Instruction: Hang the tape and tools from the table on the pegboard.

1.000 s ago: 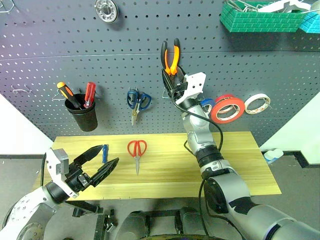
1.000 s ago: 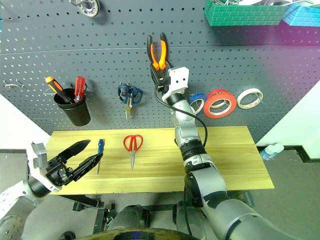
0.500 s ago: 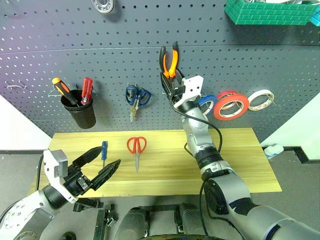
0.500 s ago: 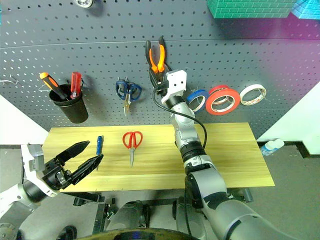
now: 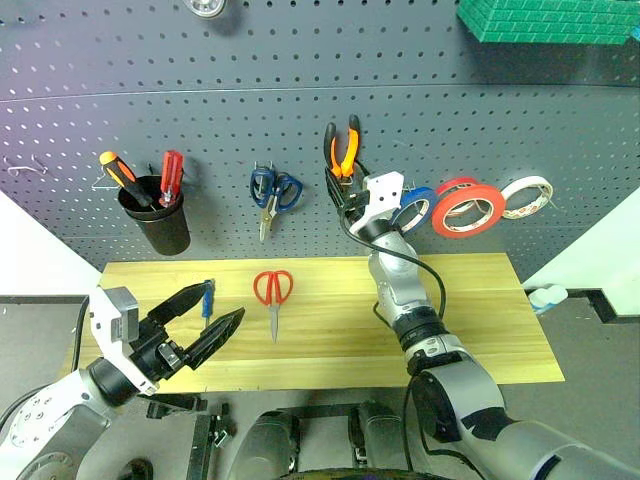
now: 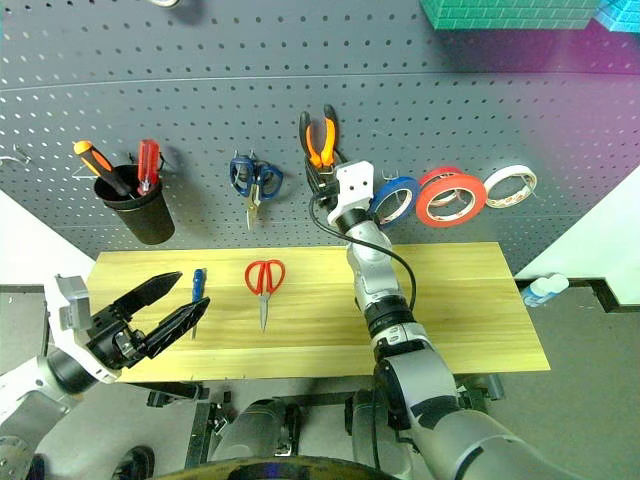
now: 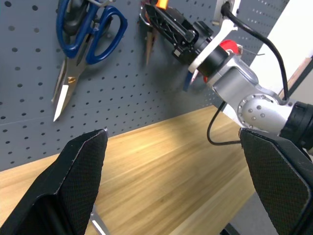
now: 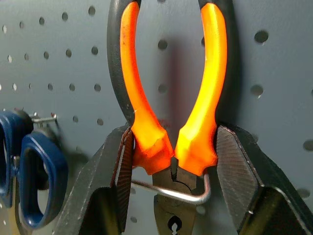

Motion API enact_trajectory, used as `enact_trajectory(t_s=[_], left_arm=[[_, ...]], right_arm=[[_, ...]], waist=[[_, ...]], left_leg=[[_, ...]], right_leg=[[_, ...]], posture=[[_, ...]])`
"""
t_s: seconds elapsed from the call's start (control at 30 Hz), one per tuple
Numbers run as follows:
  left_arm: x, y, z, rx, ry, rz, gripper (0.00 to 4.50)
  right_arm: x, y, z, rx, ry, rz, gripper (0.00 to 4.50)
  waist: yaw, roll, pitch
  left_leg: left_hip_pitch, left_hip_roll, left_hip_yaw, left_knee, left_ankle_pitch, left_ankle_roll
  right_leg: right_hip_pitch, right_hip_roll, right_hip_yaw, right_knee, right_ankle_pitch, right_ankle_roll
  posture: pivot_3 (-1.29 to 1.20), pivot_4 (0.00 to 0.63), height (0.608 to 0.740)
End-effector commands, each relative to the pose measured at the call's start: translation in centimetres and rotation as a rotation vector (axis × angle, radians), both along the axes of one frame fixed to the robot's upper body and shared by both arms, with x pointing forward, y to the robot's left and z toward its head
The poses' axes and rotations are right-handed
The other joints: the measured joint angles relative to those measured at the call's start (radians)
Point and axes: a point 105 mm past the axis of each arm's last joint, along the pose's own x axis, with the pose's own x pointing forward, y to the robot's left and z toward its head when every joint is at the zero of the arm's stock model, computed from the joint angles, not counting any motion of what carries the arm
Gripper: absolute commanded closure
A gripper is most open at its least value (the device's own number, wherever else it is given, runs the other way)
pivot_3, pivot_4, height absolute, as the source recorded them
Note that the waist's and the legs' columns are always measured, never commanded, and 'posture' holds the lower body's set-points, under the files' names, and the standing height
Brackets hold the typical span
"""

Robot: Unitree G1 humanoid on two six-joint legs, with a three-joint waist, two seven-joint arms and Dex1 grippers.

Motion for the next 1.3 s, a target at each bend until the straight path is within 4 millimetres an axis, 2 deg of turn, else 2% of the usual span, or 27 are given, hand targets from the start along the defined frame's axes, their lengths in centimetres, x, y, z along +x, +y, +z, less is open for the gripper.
enact_trajectory(t_s=[0.03, 0.1, 0.13, 0.37, 0.77, 1.17, 1.3], left_arm=[[-0.2, -0.4, 1.0, 0.029, -0.046, -0.014, 0.0], [-0.1, -0.2, 1.0, 0.027, -0.05, -0.007, 0.0], [-0.1, -0.2, 1.0, 0.025, -0.05, -0.005, 0.0], [-0.2, 0.2, 1.3, 0.036, -0.109, 0.02, 0.0], [-0.7, 0.7, 1.2, 0.013, -0.178, 0.039, 0.0], [0.3, 0.7, 0.5, 0.006, -0.188, 0.009, 0.0], [0.9, 0.8, 0.3, 0.003, -0.203, 0.004, 0.0]], right_arm=[[-0.1, -0.2, 1.6, 0.035, -0.049, 0.01, 0.77], [-0.2, -0.1, 1.7, 0.033, -0.058, 0.016, 0.11], [-0.2, 0.0, 1.8, 0.033, -0.061, 0.02, 0.05], [-0.2, -0.2, 1.8, 0.04, -0.063, 0.018, 0.05], [-0.9, -0.3, 3.7, 0.084, -0.124, 0.037, 0.05], [-1.7, -0.7, 4.5, 0.055, -0.161, 0.01, 0.05], [-1.8, -1.3, 5.5, 0.057, -0.194, -0.024, 0.05]], waist=[[0.0, 0.0, 0.001], [0.001, 0.0, 0.004], [0.001, 0.0, 0.005], [0.0, -0.001, 0.006], [0.001, -0.001, 0.006], [0.001, -0.002, 0.005], [0.001, -0.002, 0.004]], left_leg=[[0.0, 0.0, 0.0, 0.0, 0.0, 0.0], [0.0, 0.0, 0.0, 0.0, 0.0, 0.0], [0.0, 0.0, 0.0, 0.0, 0.0, 0.0], [-0.001, 0.001, 0.0, 0.0, 0.0, 0.0], [-0.006, 0.001, 0.0, 0.0, 0.0, 0.0], [-0.016, 0.001, 0.0, 0.0, 0.0, 0.0], [-0.017, 0.001, 0.0, 0.0, 0.0, 0.0]], right_leg=[[0.0, 0.0, 0.0, 0.0, 0.0, 0.0], [0.0, 0.0, 0.0, 0.0, 0.0, 0.0], [0.001, 0.0, 0.0, -0.001, 0.0, 0.0], [0.001, 0.0, 0.0, -0.003, 0.0, 0.0], [-0.003, 0.0, 0.0, -0.005, 0.0, 0.0], [-0.013, 0.0, -0.002, -0.005, 0.002, 0.003], [-0.013, 0.0, -0.002, -0.005, 0.003, 0.004]], posture=[[0.14, 0.139, 0.734], [0.14, 0.139, 0.734], [0.14, 0.137, 0.734], [0.14, 0.129, 0.734], [0.13, 0.109, 0.734], [0.09, 0.09, 0.734], [0.08, 0.073, 0.734]])
